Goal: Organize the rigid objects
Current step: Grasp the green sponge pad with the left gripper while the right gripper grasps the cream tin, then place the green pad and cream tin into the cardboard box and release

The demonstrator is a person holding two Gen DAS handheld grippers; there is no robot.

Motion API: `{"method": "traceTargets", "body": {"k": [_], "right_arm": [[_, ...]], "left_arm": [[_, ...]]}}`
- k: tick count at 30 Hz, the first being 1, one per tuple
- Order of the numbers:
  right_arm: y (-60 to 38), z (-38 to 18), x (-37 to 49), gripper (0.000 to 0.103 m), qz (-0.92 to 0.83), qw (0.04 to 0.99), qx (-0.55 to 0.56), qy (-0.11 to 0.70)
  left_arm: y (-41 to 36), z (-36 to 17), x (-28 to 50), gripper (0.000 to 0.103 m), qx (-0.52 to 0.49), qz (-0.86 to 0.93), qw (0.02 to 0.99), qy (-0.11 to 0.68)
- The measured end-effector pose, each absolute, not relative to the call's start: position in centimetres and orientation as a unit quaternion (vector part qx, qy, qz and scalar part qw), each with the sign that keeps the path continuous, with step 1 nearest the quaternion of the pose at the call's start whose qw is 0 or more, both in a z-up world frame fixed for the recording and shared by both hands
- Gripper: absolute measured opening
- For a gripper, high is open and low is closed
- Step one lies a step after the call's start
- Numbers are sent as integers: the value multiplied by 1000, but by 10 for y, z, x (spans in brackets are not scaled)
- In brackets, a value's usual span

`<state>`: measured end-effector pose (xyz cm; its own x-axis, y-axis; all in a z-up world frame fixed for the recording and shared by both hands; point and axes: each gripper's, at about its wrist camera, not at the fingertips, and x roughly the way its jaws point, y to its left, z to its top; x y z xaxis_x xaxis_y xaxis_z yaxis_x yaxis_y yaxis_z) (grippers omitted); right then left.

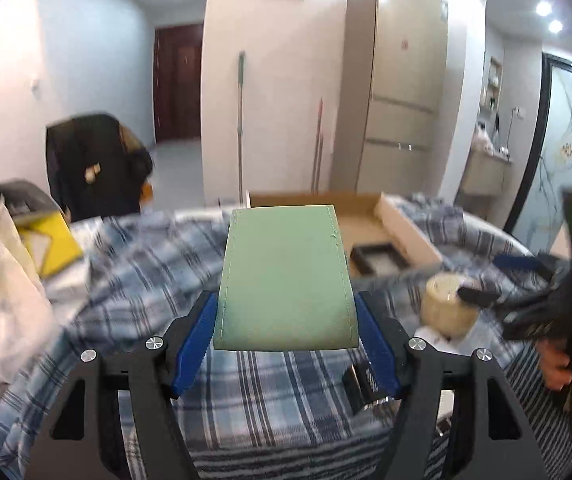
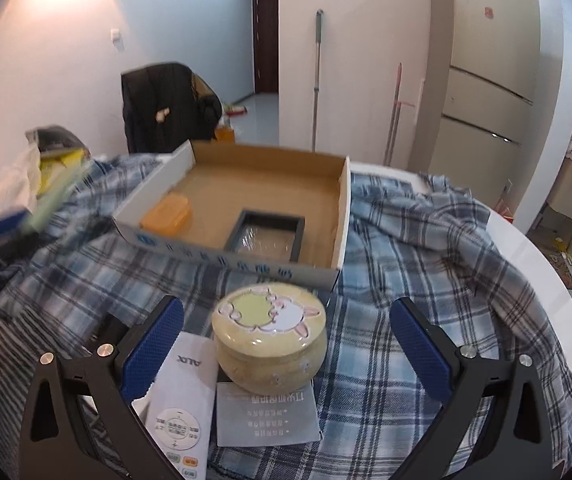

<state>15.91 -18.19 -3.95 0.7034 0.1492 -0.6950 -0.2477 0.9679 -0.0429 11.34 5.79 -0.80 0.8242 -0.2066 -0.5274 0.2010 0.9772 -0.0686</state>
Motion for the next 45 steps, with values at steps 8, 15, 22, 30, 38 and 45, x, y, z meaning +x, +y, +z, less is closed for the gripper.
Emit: {"method": "traceTargets", "body": {"k": [8,15,22,30,38,45], "right_arm": [[-177,-59,170,79,105,905,-76,406],[-189,-49,168,68,99,910,-48,399],[-207,-6,168,68,71,927,-9,369],[-204,45,219,68,53,930,10,363],[-199,50,278,68,12,934,60,351],[-205,3,307,68,18,915,106,390]], "left_arm": [[63,4,102,71,3,-91,967,239],[49,24,87,71,9,-90,972,217],[36,58,99,71,14,-108,970,217],[10,96,164,71,-28,-98,969,225],[-14,53,265,71,-17,-45,945,323],[-27,-20,302,71,-24,-68,923,379]]}}
